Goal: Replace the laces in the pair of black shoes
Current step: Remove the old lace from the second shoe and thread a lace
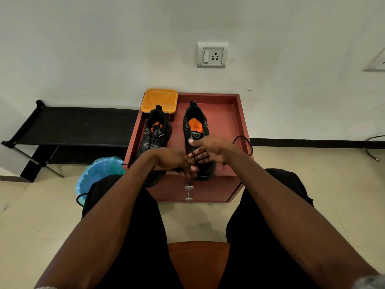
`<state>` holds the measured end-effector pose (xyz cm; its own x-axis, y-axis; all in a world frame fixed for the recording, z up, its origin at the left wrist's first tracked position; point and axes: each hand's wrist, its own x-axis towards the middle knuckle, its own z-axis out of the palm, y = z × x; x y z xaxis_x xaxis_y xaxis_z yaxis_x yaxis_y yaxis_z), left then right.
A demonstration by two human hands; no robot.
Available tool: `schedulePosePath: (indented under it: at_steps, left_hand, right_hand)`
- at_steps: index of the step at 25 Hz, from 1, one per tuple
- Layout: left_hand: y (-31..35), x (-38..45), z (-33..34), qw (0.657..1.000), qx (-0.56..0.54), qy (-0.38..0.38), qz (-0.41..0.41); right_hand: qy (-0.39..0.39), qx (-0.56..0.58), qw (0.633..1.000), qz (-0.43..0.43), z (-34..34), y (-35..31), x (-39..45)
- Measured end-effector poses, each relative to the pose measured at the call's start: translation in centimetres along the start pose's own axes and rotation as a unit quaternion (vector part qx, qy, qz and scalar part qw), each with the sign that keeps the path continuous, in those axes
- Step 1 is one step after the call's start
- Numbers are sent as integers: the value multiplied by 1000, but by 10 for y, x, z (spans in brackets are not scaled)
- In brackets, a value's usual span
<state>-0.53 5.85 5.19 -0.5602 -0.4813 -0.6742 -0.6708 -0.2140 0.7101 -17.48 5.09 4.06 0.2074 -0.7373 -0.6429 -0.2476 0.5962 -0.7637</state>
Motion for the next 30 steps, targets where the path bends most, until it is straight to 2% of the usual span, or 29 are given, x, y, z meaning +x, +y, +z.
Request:
schedulePosePath:
  at_steps: [2,3,4,6,7,8,10,12,13,16,18,19,21,22,23,25,27,29,30]
  left_hand:
    - [0,-16,0,998,14,-65,-12]
    - [-1,-19,-2,998,46,-47,-21]
    - [-2,-20,-6,996,79,8,-29]
    - [-2,-16,-13,975,100,195,-23]
    - [0,-14,-15,960,47,275,23]
    - [1,-10,-16,948,-43,300,97]
    - [8,-7,-16,921,-207,238,228]
    - [12,-4,-12,912,-242,191,271]
    - [12,-2,-12,913,-230,201,272]
    - [4,3,-19,893,-233,323,210]
    - [-6,7,-30,881,-186,421,107]
    - [-14,7,-34,879,-98,465,34]
    - [-24,7,-34,848,111,511,-88]
    - [-25,8,-33,832,168,520,-97]
    - [-23,9,-31,828,176,529,-64]
    - [-8,11,-25,860,70,502,62]
    - [11,12,-14,902,-50,393,172]
    - [18,15,-6,923,-107,297,221]
    - [19,16,-5,924,-124,274,235]
  right_hand:
    - [-33,90,994,-55,3,-4,-4]
    - [-20,134,987,-92,1,-8,-7]
    - [4,167,977,-130,-2,-13,-10]
    - [31,201,962,-182,-10,-20,-15]
    - [22,206,958,-198,-14,-21,-18]
    - [2,205,957,-206,-15,-23,-20]
    - [-39,203,954,-217,-16,-25,-25]
    - [-37,236,942,-236,-21,-28,-27]
    - [-22,268,931,-246,-26,-29,-26]
    - [44,362,894,-261,-53,-29,-23]
    - [105,373,886,-255,-69,-25,-22]
    - [138,358,891,-242,-74,-23,-21]
    - [197,282,917,-200,-76,-18,-19]
    - [212,223,935,-178,-74,-16,-19]
    - [210,161,951,-159,-70,-14,-18]
    - [162,63,975,-141,-56,-13,-16]
    - [99,14,984,-150,-42,-13,-15]
    - [70,-2,984,-165,-34,-15,-11]
    - [71,-7,983,-167,-33,-15,-9]
